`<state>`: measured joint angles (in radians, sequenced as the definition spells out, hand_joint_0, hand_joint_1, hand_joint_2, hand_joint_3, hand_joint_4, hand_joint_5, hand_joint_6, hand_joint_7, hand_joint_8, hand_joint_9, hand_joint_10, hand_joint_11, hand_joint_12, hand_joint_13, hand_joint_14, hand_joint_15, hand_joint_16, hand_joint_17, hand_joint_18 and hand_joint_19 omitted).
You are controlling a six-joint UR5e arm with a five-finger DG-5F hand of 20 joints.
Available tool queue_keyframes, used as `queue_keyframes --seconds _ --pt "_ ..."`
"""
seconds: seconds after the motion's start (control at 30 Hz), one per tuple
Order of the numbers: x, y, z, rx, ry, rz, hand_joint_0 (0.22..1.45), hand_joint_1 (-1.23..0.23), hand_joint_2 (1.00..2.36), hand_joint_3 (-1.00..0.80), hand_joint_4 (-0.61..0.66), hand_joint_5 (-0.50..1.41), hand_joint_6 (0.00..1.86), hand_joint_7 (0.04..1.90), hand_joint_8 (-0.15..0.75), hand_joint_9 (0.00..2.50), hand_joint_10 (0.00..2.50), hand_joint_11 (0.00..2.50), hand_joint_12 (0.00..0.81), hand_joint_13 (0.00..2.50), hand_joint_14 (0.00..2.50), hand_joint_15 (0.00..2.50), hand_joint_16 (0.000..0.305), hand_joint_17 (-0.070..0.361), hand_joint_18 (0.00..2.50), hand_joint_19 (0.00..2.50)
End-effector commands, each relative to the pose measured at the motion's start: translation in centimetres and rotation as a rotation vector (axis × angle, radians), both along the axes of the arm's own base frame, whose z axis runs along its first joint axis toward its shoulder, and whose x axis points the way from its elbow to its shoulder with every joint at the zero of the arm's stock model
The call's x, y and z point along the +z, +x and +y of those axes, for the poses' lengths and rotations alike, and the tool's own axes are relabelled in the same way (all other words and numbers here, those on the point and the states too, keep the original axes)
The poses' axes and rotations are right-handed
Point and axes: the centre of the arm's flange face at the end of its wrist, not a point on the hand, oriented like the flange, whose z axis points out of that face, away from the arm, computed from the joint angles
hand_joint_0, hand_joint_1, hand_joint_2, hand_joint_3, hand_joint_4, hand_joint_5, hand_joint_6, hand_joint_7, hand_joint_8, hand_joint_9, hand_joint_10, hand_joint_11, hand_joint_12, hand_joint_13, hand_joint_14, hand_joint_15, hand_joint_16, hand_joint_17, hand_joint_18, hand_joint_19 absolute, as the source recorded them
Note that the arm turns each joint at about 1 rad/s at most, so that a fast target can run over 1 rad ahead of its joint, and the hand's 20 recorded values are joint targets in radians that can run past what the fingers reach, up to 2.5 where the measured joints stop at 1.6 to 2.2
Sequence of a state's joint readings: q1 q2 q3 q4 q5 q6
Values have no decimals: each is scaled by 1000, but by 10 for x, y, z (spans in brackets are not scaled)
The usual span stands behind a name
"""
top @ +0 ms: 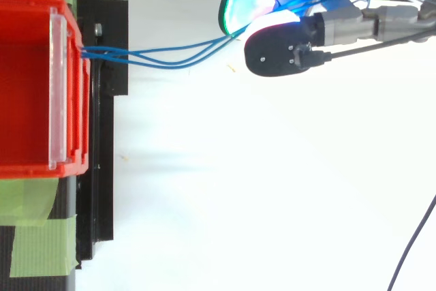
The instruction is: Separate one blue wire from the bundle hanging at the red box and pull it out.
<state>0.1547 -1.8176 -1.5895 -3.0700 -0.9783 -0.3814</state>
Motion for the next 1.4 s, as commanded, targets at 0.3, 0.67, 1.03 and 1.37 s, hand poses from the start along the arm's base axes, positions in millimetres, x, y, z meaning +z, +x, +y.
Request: queue_keyframes --seconds 0.3,0.67,1.03,1.37 --pt "8 3 -3 -16 -60 10 597 -663 1010 -397 209 -219 811 1055 336 987 18 1281 303 1196 2500 526 46 104 780 869" --pt "12 7 -3 -14 -79 -9 582 -626 1009 -400 200 -211 806 1074 341 993 17 1280 302 1192 2500 534 47 107 776 867" --pt "19 10 -2 -13 -85 -26 620 -681 1015 -330 196 -197 806 1102 335 979 18 1271 295 1181 2500 526 46 104 767 871" --pt "23 12 -2 -13 -90 -30 693 -809 1032 -75 140 -220 832 1068 313 965 18 1292 301 1185 2500 555 46 104 772 876"
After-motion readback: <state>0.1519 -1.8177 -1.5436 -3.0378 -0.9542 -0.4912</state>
